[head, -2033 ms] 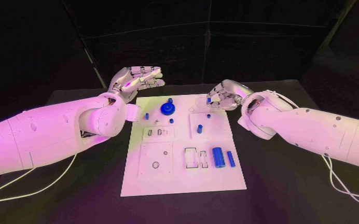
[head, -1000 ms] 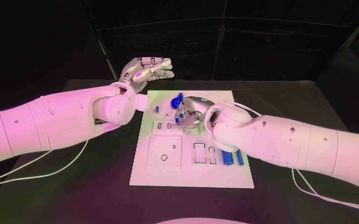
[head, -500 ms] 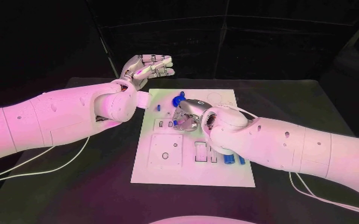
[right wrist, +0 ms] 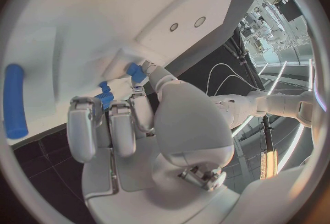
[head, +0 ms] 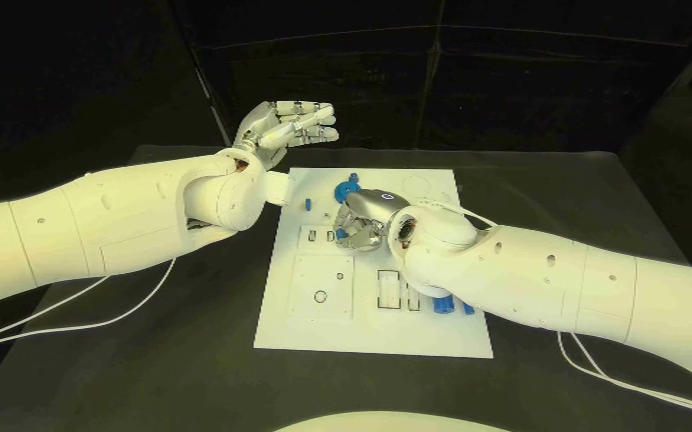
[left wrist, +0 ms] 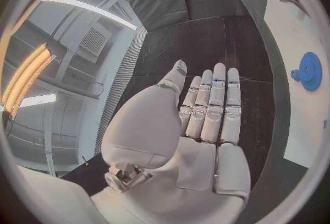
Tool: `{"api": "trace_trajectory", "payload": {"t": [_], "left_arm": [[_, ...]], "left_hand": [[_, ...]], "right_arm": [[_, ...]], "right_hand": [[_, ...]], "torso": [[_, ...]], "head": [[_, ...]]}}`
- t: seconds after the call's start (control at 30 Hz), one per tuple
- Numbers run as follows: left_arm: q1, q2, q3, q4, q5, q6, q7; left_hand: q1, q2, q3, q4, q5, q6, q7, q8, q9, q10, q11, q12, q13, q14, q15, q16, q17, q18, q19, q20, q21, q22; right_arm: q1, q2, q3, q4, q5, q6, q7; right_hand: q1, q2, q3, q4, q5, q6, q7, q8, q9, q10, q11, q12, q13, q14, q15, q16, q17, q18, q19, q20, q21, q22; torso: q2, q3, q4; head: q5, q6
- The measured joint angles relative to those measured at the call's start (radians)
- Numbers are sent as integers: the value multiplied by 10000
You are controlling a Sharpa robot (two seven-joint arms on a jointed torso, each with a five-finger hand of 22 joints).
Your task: Assemble the parts on the task board
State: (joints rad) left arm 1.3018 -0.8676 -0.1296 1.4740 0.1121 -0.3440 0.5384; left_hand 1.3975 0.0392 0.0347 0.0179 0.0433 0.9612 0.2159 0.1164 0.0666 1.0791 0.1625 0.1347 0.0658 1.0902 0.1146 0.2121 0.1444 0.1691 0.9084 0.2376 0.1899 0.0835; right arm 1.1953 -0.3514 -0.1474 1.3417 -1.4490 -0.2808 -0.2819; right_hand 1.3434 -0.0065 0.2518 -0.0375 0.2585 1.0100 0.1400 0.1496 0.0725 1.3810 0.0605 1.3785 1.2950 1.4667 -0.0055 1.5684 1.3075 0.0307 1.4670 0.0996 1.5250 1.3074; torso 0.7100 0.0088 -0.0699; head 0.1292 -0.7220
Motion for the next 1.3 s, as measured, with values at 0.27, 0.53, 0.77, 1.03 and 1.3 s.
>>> {"api": "trace_trajectory", "payload": {"t": [0.27, 0.53, 0.77, 1.03, 1.3], "left_arm": [[0, -2, 0, -6, 0, 0, 0], [1, -6, 0, -14, 0, 1, 0], [1, -6, 0, -25, 0, 1, 0], [1, 9, -1, -130, 0, 3, -1], [-5, 10, -3, -224, -21, 42, -96]], "left_hand": [[0, 0, 0, 0, 0, 0, 0, 0, 0, 0, 0, 0, 0, 0, 0, 0, -1, 0, 0, 0, 0, 1], [0, 0, 0, 0, 0, 0, 0, 0, 0, 0, 0, 0, 0, 0, 0, 0, -2, -1, 0, 0, 0, 1], [0, 0, 0, 0, 0, 0, 0, 0, 1, 0, 0, 0, 0, 0, 0, 0, -2, 0, 0, 0, 0, 2], [0, 0, 29, -30, 0, 37, 38, -68, 1, 0, 0, 0, 0, 0, 0, -68, 9, 0, 70, 1, -39, -10], [-114, 99, -21, 20, 0, 73, 2, -68, 1, 187, -74, -63, 11, 479, -37, 95, 160, 0, 430, -75, 18, 2]], "right_arm": [[-38, -126, -12, 102, -95, -196, -36], [-57, -185, -16, 226, -109, -515, 36], [-61, -243, -16, 261, -20, -807, 244], [-61, -305, -16, 282, 178, -1131, 598], [-62, -468, -16, 433, 433, -1510, 1094]], "right_hand": [[0, 0, 61, -5, 0, -19, 10, -27, -18, 0, 0, 0, 35, 0, 0, 0, -1, -1, 0, 0, 0, 0], [-41, -42, 104, -48, 0, -20, 10, -27, -13, -145, -44, -239, -257, 0, 0, 0, -1, 0, 0, 0, 0, 0], [-93, -94, 260, -83, 0, -37, 24, -63, -13, -736, -17, -1019, -1175, 0, 0, 0, -2, 0, 0, 0, 0, 0], [-145, -145, 300, -121, 0, -38, 24, -65, -13, -735, -17, -1019, -1114, 0, 0, 0, -2, 0, 0, 0, 0, 0], [-145, -145, 299, -121, -1, -31, 33, -77, -14, -583, -32, -877, -913, 0, 0, 0, -2, 0, 0, 0, 0, 0]], "torso": [[-3, 1, 0], [-7, 0, -1], [-9, 0, -6], [-10, -2, -7], [-9, -7, 0]], "head": [[14, -24], [27, -17], [17, 3], [11, 12], [5, 57]]}}
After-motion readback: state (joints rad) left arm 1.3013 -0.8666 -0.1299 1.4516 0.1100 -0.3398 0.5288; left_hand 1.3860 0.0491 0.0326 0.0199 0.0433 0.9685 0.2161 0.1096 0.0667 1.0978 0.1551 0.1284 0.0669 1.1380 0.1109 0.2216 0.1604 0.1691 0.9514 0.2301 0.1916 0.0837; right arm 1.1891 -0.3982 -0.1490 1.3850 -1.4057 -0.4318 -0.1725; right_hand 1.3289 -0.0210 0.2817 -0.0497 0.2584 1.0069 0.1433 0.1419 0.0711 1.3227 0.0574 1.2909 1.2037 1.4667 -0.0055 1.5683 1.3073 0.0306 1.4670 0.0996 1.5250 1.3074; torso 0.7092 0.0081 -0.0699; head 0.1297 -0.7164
